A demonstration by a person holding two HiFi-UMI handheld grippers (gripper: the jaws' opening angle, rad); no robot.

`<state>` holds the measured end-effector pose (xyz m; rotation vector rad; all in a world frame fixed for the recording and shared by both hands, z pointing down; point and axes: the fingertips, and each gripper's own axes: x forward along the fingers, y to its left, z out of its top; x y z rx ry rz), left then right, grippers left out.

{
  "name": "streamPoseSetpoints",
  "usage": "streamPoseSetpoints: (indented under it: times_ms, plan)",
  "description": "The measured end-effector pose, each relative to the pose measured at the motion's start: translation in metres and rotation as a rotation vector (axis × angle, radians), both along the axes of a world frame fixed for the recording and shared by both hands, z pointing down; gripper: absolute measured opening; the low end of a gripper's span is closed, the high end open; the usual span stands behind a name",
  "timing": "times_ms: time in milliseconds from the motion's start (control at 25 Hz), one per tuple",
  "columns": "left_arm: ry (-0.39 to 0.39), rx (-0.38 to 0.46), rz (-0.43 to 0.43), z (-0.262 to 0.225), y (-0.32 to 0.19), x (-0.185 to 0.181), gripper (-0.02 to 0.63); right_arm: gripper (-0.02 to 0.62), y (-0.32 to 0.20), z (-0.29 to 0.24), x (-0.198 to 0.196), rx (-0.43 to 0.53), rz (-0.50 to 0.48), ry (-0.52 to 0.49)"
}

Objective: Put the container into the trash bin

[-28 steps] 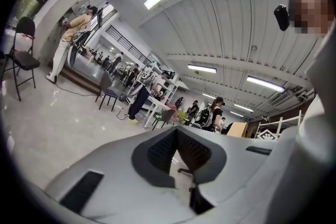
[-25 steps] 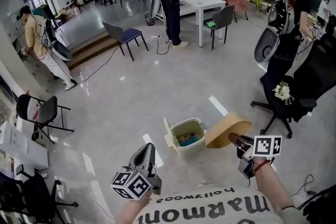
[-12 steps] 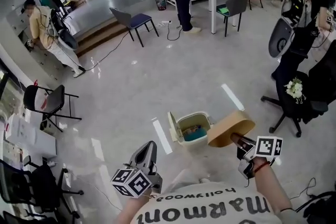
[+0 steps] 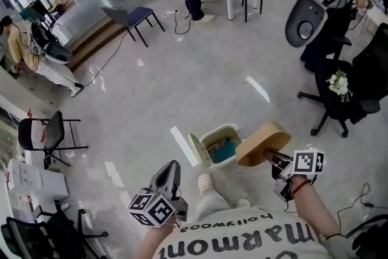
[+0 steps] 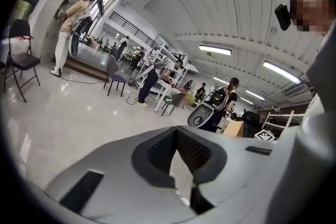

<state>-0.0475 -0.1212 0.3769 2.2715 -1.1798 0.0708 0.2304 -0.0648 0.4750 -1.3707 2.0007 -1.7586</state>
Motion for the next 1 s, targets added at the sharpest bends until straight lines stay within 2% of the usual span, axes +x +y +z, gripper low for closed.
streamPoseSetpoints:
  times_ms: [280, 480, 760, 1000]
  plan:
    - [-0.022, -0.024, 0.113, -0.005, -0.099, -0.010, -0.009, 0.014, -0.067, 0.001, -0.022, -0.039, 0.103, -0.025]
    - [-0.029, -0.029, 0.217, 0.000, -0.153, -0.001, -0.008, 0.014, -0.107, 0.012, -0.036, -0.064, 0.171, -0.051]
    - [-0.036, -0.101, 0.325, 0.027, -0.192, 0.000, -0.008, 0.014, -0.129, 0.032, -0.066, -0.132, 0.227, -0.062]
    - [-0.040, -0.146, 0.357, 0.052, -0.211, 0.001, -0.008, 0.014, -0.136, 0.062, -0.078, -0.187, 0.259, -0.074]
